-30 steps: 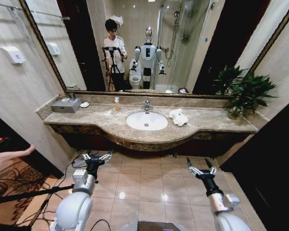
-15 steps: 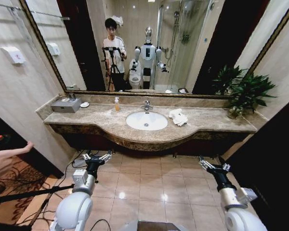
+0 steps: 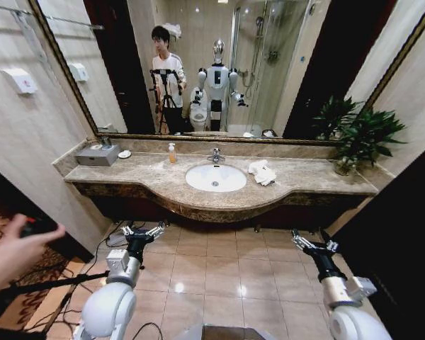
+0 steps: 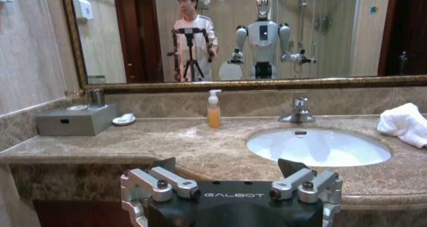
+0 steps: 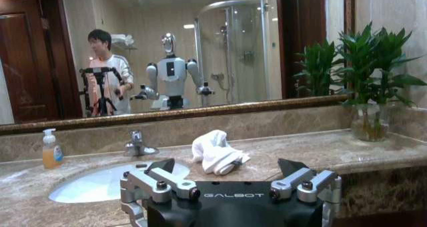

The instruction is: Pick up the towel from the sink counter and wipe the mirror surface.

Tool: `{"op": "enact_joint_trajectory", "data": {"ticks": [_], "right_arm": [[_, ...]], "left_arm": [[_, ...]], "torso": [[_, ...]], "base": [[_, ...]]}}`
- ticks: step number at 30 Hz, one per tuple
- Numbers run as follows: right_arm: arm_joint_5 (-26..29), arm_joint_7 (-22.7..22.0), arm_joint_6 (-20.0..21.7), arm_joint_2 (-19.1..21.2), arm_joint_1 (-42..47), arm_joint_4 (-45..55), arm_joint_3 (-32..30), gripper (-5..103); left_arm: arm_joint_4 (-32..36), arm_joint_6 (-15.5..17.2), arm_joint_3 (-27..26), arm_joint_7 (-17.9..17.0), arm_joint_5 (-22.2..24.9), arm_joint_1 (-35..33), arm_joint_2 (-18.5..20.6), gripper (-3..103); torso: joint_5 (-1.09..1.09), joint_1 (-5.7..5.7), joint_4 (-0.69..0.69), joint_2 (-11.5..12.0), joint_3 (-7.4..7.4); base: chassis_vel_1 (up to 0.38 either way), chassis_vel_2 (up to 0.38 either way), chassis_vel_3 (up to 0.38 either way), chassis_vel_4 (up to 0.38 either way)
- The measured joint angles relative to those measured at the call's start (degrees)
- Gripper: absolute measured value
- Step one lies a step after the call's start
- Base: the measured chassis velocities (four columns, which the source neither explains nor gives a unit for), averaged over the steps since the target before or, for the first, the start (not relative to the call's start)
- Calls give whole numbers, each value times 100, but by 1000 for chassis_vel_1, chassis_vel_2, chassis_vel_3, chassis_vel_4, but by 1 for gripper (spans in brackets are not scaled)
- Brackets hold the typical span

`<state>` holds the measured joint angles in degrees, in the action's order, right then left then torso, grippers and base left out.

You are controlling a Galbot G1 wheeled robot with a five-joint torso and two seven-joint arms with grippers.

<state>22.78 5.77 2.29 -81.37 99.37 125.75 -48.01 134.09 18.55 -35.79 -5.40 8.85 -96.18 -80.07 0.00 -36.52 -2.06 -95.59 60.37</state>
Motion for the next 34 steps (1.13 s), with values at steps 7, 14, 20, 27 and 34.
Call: {"op": "enact_joint_trajectory", "data": {"ticks": [7,14,20,27,34], "right_arm": [[-2,0,-3,0,1,-3,3,100],[-4,2,-6,0,1,-5,6,100],[-6,5,-9,1,2,-6,6,100],[-6,7,-9,1,2,-6,6,100],[-6,7,-9,1,2,-6,6,100]], "left_arm": [[0,0,0,0,0,0,0,100],[0,0,0,0,0,0,0,100],[0,0,0,0,0,0,0,100],[0,0,0,0,0,0,0,100],[0,0,0,0,0,0,0,100]], "torso": [[0,0,0,0,0],[0,0,0,0,0],[0,0,0,0,0],[0,0,0,0,0],[0,0,0,0,0]], "base": [[0,0,0,0],[0,0,0,0],[0,0,0,0],[0,0,0,0],[0,0,0,0]]}}
